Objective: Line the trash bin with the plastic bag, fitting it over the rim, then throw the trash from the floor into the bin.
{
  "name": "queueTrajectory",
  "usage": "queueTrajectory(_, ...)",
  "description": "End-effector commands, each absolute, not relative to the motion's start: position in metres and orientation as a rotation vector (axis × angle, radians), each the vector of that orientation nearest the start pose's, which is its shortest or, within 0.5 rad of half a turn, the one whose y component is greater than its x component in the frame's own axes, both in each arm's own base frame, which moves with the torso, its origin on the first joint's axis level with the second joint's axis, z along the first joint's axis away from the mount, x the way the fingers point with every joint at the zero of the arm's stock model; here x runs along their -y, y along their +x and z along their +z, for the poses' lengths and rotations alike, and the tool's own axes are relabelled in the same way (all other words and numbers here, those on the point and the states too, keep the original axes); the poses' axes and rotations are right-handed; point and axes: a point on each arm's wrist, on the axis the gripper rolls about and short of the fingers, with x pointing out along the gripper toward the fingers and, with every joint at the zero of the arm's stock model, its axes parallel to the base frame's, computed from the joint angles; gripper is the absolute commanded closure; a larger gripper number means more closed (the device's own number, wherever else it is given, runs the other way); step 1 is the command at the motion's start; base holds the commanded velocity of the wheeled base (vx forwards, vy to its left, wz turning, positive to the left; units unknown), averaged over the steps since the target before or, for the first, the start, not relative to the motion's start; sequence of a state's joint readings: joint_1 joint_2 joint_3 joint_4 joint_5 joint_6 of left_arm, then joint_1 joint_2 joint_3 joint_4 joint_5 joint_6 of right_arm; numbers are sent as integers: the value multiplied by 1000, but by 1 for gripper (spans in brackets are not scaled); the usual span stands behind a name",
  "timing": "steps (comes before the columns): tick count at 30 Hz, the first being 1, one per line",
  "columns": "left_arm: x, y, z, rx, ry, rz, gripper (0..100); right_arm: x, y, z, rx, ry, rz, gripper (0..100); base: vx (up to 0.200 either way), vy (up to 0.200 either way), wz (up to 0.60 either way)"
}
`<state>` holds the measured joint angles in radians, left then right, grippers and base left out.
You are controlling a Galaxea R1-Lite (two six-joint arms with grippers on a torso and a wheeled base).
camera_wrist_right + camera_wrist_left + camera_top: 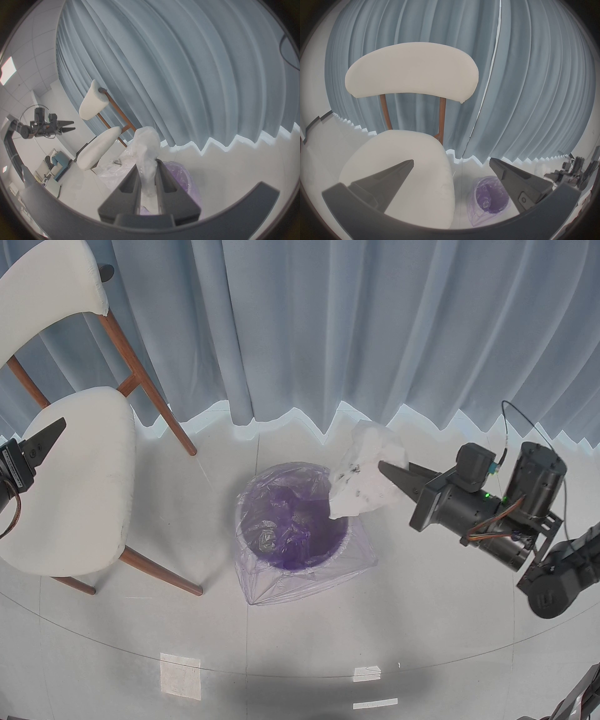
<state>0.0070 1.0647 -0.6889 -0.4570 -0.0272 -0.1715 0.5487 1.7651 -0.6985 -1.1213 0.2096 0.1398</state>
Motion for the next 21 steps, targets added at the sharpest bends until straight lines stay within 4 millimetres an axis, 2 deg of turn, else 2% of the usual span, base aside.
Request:
queueTrajectory(1,-1,141,286,120,-157,-22,0,-197,308,93,-56,107,779,100,0,0,0)
queueTrajectory(4,-2,141,285,119,-134,-16,0,-200,314,83,-59,91,774,100,0,0,0)
queueTrajectory(5,-4,141,284,115,-116,-2,0,-203,322,75,-60,90,770,100,0,0,0)
queueTrajectory(9,-5,141,283,114,-111,6,0,-214,341,70,-25,94,765,100,0,0,0)
queueTrajectory(12,-5,141,283,114,-113,4,0,-216,345,68,-20,95,766,100,0,0,0)
queueTrajectory(13,-6,141,283,114,-111,9,0,-216,352,55,-34,91,751,100,0,0,0)
queueTrajectory(21,-7,141,278,98,-109,19,0,-225,372,42,-9,94,726,100,0,0,0)
